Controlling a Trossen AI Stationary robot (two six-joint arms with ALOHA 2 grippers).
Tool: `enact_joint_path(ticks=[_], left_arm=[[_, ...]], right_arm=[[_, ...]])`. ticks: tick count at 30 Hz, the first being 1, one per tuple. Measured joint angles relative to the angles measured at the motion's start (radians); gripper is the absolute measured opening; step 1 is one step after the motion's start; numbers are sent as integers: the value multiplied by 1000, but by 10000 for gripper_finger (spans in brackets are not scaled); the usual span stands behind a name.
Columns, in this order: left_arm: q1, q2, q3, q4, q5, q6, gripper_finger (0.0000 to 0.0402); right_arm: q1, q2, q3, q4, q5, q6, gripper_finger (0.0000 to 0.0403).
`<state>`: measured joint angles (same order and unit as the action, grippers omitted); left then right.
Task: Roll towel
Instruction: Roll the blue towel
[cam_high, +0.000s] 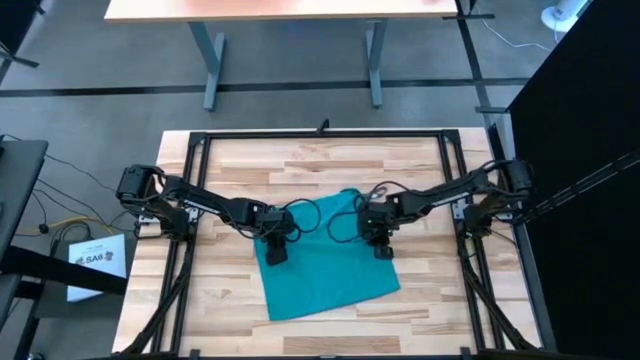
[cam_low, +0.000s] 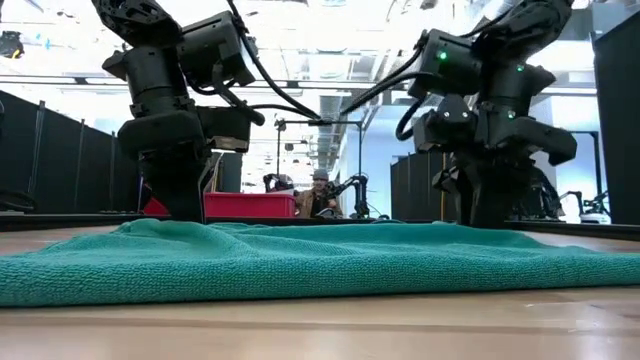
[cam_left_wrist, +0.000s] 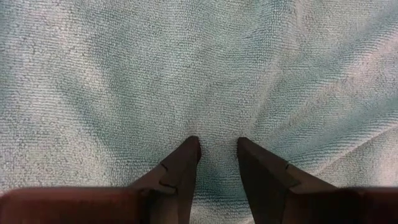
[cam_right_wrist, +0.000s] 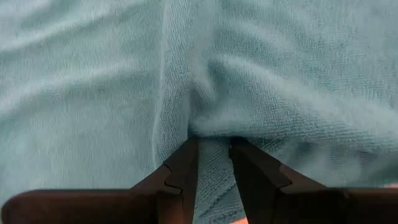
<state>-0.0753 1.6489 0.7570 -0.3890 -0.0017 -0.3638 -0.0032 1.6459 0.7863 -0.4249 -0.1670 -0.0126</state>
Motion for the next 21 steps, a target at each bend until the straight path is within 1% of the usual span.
enact_joint_path(ticks=[3, 9, 13, 16, 18, 21], left_arm=[[-4, -1, 0, -9, -1, 0, 105], [-18, -3, 0, -32, -10, 5, 105], [-26, -4, 0, -46, -25, 15, 105], [-26, -10, -1, -43, -25, 19, 105], [-26, -19, -4, -38, -25, 19, 105], [-23, -40, -11, -38, -26, 28, 105]], right_arm=[[-30, -21, -3, -87, -5, 0, 87], [-92, -127, -46, -161, 18, 5, 87], [-132, -205, -101, -193, 22, 16, 87], [-135, -255, -103, -147, 22, 41, 87], [-117, -280, -90, -67, 19, 46, 87], [-101, -281, -76, 51, 16, 35, 87]])
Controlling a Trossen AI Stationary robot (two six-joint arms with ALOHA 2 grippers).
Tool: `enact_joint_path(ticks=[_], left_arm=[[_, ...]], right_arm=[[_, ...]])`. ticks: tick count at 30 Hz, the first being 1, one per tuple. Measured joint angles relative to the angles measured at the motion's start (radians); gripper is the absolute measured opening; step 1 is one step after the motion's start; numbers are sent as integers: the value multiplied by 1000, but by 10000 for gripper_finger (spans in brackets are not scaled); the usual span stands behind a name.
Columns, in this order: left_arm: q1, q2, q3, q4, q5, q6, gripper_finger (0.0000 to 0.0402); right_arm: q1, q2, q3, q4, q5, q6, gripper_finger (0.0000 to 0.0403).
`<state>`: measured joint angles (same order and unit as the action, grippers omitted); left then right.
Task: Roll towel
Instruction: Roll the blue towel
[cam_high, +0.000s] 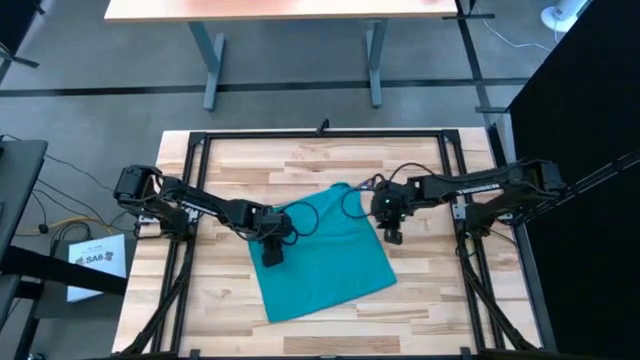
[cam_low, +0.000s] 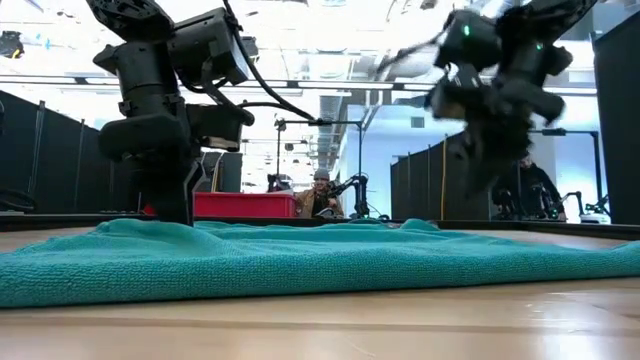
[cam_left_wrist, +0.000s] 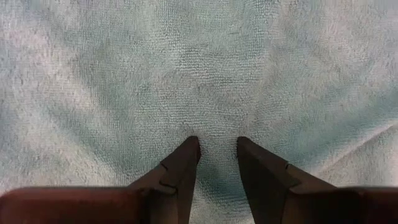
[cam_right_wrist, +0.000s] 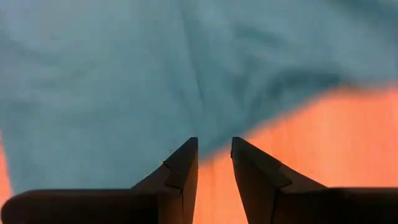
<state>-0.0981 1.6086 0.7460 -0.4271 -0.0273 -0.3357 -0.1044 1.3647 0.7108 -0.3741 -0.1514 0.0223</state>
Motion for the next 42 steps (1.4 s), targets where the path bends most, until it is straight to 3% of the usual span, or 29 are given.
enact_joint_path(ticks=[13, 24, 33, 37, 42], left_arm=[[5, -7, 1, -13, -1, -2, 105], [6, -8, 3, -52, -5, -6, 104], [5, -9, 3, -85, -8, -13, 104], [6, -9, 2, -85, -8, -12, 104], [6, -9, 2, -81, -6, -11, 104]], right_arm=[[-36, 189, 36, 122, -10, -61, 87], [-108, 304, 65, 71, -25, -138, 87], [-231, 188, 43, -144, 14, -186, 87], [-221, 120, 52, -57, -3, -155, 87], [-160, 123, 92, 70, -6, -147, 87]])
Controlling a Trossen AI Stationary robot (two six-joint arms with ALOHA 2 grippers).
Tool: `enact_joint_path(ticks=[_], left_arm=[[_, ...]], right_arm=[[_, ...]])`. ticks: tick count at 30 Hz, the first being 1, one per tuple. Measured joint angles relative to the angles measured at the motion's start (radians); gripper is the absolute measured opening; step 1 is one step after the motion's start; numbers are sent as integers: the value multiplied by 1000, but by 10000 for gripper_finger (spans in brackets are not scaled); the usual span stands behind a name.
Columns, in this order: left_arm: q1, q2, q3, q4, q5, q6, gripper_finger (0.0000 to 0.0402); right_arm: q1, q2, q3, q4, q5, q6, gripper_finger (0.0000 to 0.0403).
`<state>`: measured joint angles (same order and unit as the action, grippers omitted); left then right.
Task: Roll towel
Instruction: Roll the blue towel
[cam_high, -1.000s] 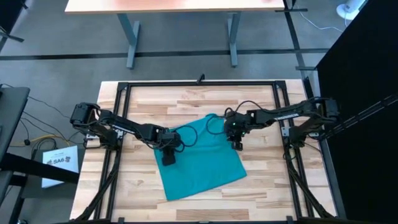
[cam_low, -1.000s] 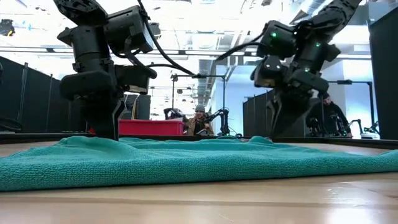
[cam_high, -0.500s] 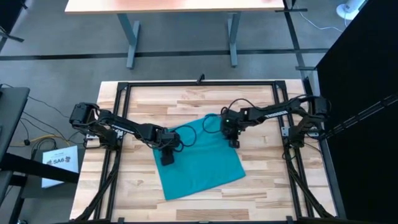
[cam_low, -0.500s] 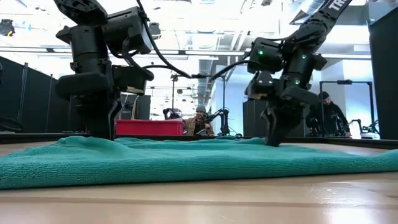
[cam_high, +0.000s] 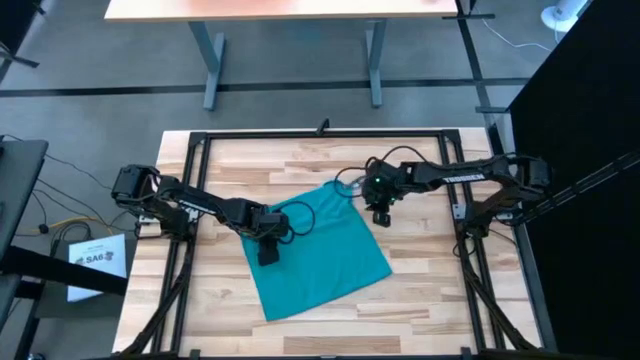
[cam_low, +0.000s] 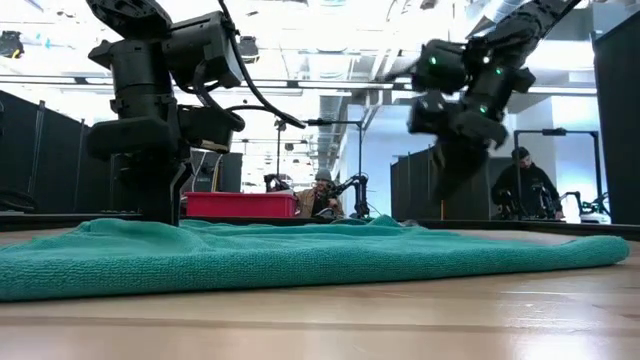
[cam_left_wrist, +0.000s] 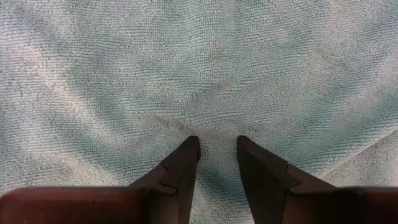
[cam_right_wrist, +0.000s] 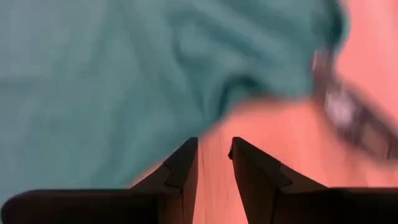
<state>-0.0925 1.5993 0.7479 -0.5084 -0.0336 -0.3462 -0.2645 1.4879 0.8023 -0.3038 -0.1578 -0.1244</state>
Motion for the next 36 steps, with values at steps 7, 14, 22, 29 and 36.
enact_joint_path(ticks=[7, 14, 22, 29, 36], left_arm=[[2, -7, 22, -16, 1, 5, 104], [2, -92, 149, -70, -43, 26, 104], [9, -122, 125, -188, -175, -102, 105], [8, -122, 42, -182, -150, -202, 105], [8, -123, -7, -172, -147, -175, 105]], right_arm=[[43, 20, 21, -2, -10, 12, 87], [232, 3, 20, -168, -76, 42, 87], [420, 6, -85, -52, -45, 220, 87], [432, 7, -148, 89, -12, 301, 87], [501, 7, -156, 92, -13, 361, 87]])
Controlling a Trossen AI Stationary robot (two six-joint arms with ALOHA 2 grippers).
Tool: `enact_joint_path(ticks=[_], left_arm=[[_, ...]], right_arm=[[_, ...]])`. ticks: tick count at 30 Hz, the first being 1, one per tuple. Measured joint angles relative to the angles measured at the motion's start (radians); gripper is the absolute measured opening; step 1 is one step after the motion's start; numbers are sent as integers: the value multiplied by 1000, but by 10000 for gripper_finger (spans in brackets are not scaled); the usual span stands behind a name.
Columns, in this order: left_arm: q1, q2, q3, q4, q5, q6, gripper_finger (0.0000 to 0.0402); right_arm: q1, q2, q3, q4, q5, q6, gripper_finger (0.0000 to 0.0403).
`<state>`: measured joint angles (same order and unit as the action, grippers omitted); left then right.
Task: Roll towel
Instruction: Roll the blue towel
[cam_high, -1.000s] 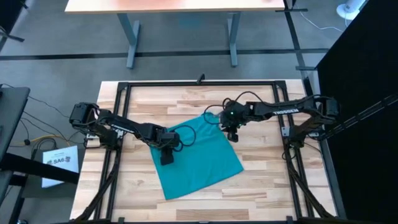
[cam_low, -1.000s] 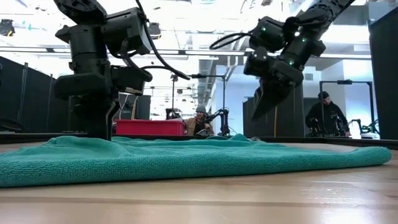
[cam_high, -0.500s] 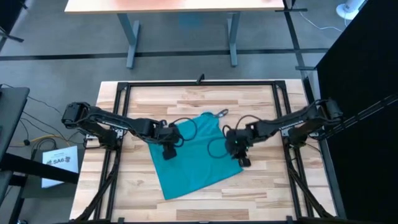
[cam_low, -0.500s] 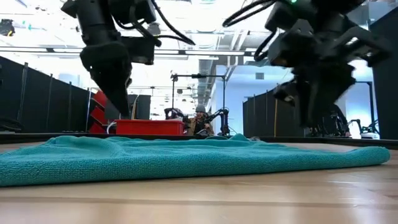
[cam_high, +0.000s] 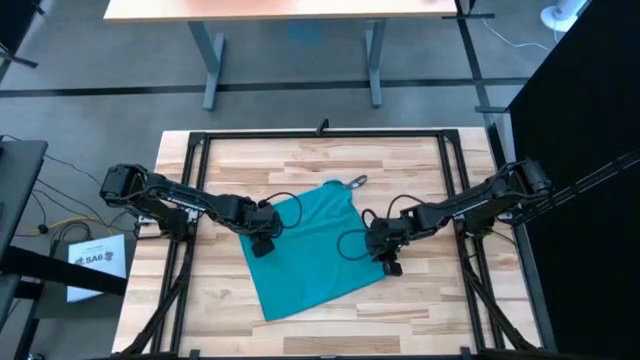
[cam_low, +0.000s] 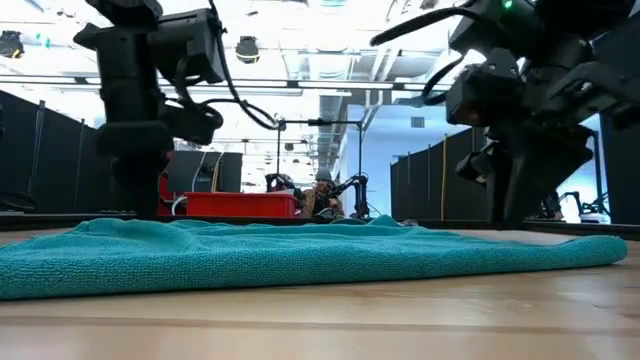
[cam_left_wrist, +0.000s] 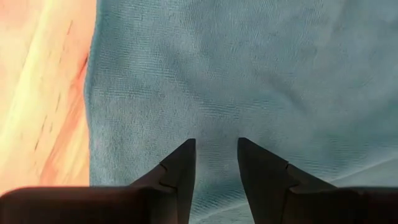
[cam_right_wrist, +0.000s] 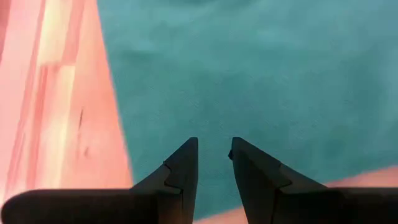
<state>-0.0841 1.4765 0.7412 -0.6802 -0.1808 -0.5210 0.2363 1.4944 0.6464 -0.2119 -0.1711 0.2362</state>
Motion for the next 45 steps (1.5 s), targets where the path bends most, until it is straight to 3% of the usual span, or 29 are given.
enact_joint_path(ticks=[4, 8, 20, 24, 31, 37, 42, 45], left_arm=[[0, -1, -36, 4, 0, 35, 105], [0, -6, -80, 25, -1, 65, 105], [46, -7, -102, 57, -19, 327, 105], [91, -17, -100, 69, -26, 317, 105], [87, -140, -105, 48, -5, 162, 105], [-6, -253, -104, 76, 185, -162, 105], [-211, -229, -101, 216, 201, -358, 105], [-318, -174, -101, 237, 176, -471, 105]], right_arm=[[62, 0, -26, 19, 13, 104, 87], [126, 0, -39, 47, 97, 231, 87], [290, 0, -39, 147, 252, 551, 87], [329, 0, -38, 216, 265, 583, 87], [316, -1, 62, 308, 304, 451, 87], [95, -1, 124, 201, 276, 339, 87], [-203, 0, 136, 203, 75, 219, 87], [-362, 0, 160, 180, 22, 129, 87]])
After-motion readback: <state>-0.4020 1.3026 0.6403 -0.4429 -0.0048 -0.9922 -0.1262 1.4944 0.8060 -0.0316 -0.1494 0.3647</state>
